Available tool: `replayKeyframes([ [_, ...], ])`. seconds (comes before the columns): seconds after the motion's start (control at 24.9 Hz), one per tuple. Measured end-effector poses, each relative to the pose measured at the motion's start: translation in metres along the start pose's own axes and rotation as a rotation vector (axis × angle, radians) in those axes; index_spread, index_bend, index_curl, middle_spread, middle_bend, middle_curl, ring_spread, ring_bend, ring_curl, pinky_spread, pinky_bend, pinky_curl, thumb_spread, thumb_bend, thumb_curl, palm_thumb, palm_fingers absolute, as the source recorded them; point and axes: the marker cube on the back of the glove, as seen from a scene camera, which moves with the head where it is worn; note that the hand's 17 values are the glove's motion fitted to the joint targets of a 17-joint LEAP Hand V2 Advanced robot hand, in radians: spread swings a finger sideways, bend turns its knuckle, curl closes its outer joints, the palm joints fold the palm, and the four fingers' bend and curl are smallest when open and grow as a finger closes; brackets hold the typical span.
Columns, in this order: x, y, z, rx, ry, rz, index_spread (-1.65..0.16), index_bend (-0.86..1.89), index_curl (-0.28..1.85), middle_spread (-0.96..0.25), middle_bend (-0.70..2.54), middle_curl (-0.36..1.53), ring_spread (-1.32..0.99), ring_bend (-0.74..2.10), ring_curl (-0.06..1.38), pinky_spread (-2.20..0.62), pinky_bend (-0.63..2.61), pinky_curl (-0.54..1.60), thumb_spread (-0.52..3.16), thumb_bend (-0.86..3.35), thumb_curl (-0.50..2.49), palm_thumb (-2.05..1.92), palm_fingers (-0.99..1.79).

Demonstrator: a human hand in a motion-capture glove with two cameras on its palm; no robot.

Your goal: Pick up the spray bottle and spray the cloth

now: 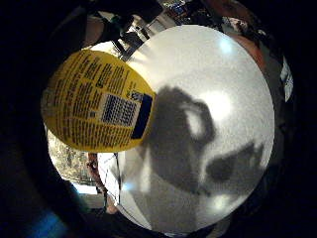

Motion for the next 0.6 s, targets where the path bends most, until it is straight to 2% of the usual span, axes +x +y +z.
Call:
replayKeyframes([
  [0.6, 0.001, -0.04, 0.035, 0.018, 0.035, 0.027, -0.34, 0.06, 0.16, 0.04, 0.31, 0.43, 0.07, 0.39, 0.36, 0.32, 0.49, 0.38, 0.83, -0.05, 0.37, 0.68, 0.38],
])
